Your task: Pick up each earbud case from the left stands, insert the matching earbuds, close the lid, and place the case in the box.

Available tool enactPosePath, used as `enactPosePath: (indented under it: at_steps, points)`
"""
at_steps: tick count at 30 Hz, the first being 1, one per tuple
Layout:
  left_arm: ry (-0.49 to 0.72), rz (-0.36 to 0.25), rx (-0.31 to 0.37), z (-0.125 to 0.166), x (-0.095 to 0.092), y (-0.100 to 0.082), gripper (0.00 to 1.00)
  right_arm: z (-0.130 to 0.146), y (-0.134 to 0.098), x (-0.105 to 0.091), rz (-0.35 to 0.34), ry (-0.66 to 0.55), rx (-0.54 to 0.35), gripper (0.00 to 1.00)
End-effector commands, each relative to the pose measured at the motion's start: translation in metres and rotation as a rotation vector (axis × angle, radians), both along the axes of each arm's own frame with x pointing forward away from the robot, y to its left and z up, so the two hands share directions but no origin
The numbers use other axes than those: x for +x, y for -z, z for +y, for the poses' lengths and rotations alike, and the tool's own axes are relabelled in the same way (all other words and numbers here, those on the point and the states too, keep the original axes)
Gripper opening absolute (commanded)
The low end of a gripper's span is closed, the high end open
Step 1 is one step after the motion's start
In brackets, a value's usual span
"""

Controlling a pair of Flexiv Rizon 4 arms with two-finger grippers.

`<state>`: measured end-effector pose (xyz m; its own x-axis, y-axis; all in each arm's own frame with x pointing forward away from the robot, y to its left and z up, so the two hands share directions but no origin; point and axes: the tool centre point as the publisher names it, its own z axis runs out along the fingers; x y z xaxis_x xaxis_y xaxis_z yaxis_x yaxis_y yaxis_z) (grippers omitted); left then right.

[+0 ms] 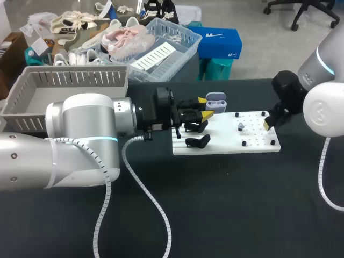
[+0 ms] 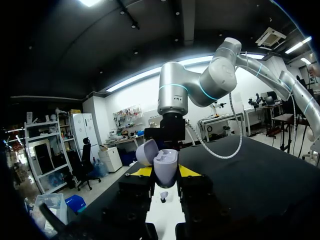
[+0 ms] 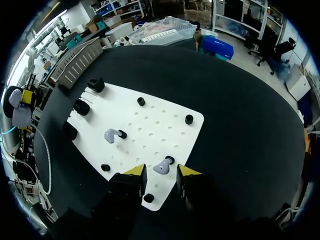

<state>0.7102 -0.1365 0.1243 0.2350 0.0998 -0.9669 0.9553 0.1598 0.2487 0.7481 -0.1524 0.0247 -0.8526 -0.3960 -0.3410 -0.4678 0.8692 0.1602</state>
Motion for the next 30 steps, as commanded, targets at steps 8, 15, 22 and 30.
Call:
enactPosePath:
  at_steps: [8,15,22,30]
  points:
    - [-0.004,-0.002,-0.002,-0.0004,-0.0003,0.0004,0.00,0.0033,0.0030,0.0036,0.018,0.014,-0.017,0.31]
    - [-0.004,-0.002,-0.002,-0.0004,-0.0003,0.0004,0.00,0.0026,0.0033,0.0038,0.021,0.029,-0.022,0.29]
    - [-0.004,-0.002,-0.002,-0.0004,-0.0003,0.0004,0.00,0.0023,0.0027,0.0038,0.022,0.035,-0.025,0.24]
    - [-0.004,-0.002,-0.002,-0.0004,-0.0003,0.0004,0.00,0.0023,0.0034,0.0052,0.025,0.037,-0.024,0.18]
